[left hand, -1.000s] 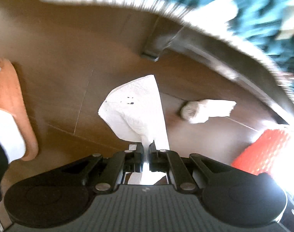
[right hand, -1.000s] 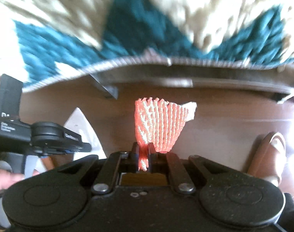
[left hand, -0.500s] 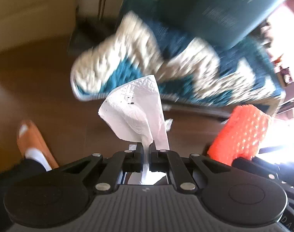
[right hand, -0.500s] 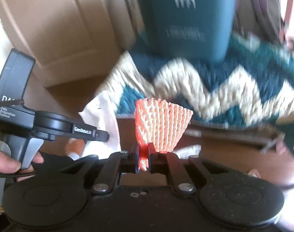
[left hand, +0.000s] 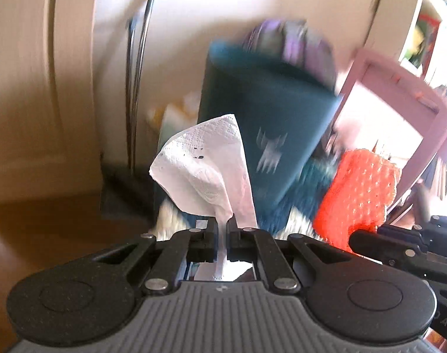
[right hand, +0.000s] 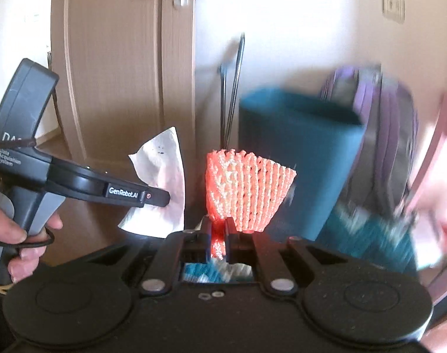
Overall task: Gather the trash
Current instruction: 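Lift and carry the white paper and orange foam net up over the teal bin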
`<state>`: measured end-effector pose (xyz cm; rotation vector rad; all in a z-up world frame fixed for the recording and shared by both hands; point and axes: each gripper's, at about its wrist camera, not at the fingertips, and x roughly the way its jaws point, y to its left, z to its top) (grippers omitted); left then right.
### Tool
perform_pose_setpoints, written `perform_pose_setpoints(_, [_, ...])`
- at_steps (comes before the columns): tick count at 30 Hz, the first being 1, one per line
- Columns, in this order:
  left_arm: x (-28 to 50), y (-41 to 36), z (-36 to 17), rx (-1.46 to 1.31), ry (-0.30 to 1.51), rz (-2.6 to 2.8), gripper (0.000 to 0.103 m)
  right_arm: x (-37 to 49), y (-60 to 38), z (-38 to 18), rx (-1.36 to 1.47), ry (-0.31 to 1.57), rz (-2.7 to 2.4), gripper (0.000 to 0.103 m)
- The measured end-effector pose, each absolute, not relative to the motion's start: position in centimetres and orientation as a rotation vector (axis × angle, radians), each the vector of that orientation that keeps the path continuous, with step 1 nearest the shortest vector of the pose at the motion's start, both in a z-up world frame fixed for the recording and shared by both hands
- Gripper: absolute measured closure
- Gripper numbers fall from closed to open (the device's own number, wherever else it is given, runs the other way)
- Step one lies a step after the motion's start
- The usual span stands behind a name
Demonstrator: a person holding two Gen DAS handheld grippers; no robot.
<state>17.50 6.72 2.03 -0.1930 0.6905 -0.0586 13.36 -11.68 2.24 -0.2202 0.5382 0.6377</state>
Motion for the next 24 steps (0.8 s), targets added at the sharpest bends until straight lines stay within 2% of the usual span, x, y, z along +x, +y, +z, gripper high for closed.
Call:
perform_pose_setpoints(7, [21.3, 5.5, 11.6, -0.112, 0.507, -0.089, 0.098, 17.0, -11.8, 9.8, -0.254, 0.353, 0.603, 0.096])
perform_pose_setpoints(12, [25.0, 3.7, 16.3, -0.045, 0.436, -0.104, 0.098, 20.8, -12.2, 12.3, -0.267, 0.297, 0.569, 0.096])
perform_pose_setpoints(17, [29.7, 2.3, 17.3, -0.049, 0.471, -0.124, 0.098, 24.6, -12.3, 12.6, -0.274, 0.294, 0.537, 0.096])
perform_pose_setpoints(24, [35.9, 1.2, 15.2, -0.041, 0.572, -0.099, 0.098, 29.4, -10.3, 10.2, -0.264, 0.355, 0.503, 0.096])
